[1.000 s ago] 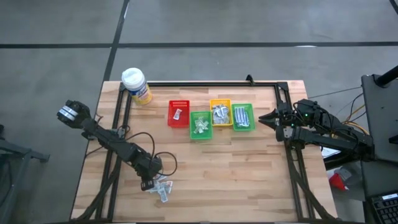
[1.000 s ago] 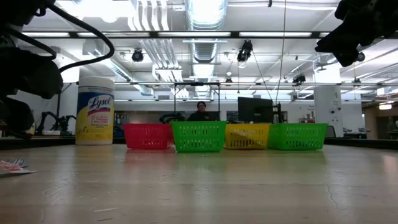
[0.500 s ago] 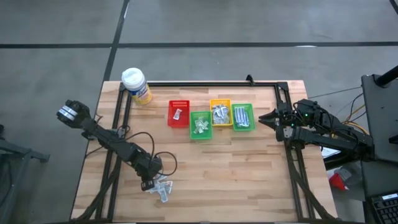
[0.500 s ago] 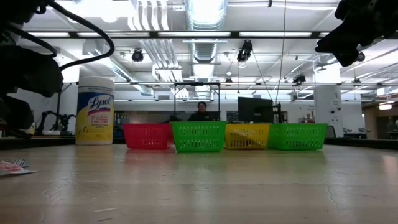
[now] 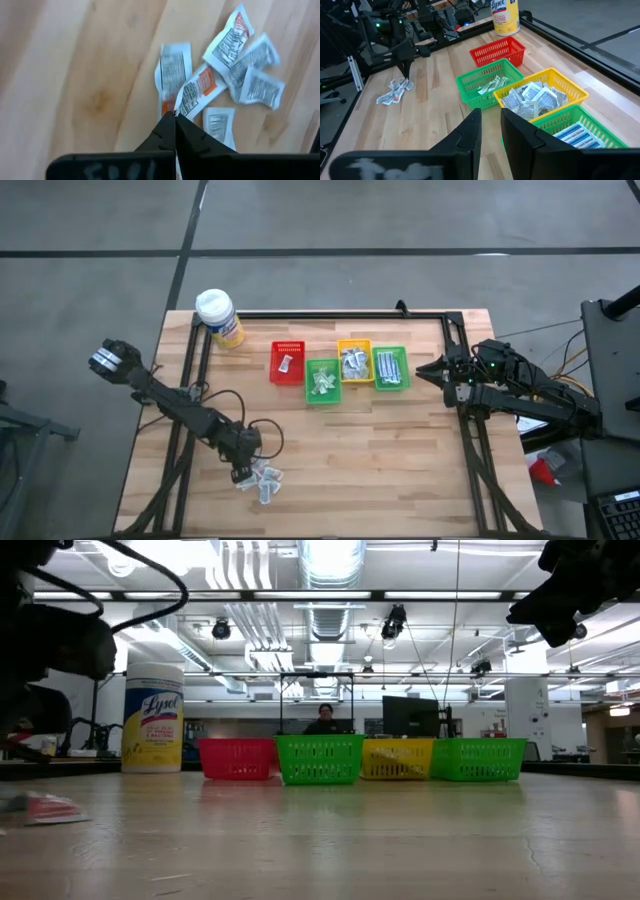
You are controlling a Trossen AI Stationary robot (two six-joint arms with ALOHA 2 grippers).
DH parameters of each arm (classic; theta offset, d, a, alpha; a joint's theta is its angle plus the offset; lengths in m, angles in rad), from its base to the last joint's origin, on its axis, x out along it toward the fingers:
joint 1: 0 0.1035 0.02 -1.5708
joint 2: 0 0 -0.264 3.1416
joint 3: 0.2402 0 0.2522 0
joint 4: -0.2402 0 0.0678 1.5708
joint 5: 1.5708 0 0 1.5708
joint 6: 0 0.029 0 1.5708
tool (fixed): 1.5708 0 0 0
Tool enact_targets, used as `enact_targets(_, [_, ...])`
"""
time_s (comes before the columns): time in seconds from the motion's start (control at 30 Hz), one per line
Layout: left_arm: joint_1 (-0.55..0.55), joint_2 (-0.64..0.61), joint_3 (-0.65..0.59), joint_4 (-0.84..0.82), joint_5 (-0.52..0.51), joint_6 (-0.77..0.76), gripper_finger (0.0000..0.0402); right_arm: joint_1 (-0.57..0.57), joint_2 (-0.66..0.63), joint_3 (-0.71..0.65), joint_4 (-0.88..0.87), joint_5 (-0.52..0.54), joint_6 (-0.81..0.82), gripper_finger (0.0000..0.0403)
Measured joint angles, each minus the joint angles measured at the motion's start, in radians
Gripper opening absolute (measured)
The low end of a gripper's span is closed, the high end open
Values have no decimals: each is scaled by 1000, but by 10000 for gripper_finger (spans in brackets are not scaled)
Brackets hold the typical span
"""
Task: Pick & Place First Aid Supplies
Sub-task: Put the ointment pack into the red basket
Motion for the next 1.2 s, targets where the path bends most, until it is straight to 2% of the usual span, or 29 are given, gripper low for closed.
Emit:
enact_targets(0.33, [0,-84,0,-25,-84,-29,0,0,0,0,0,0,0,83])
enact_targets(0.47, [0,-136,0,-25,-154,-53,0,0,0,0,0,0,0,86])
enact_targets(0.8, [0,-257,0,-15,-449,-82,0,0,0,0,0,0,0,75])
enact_targets(0.97, [2,-280,25,-15,-649,-83,0,0,0,0,0,0,0,68])
enact_targets(1.2, [23,-280,93,-15,-907,9,0,0,0,0,0,0,0,76])
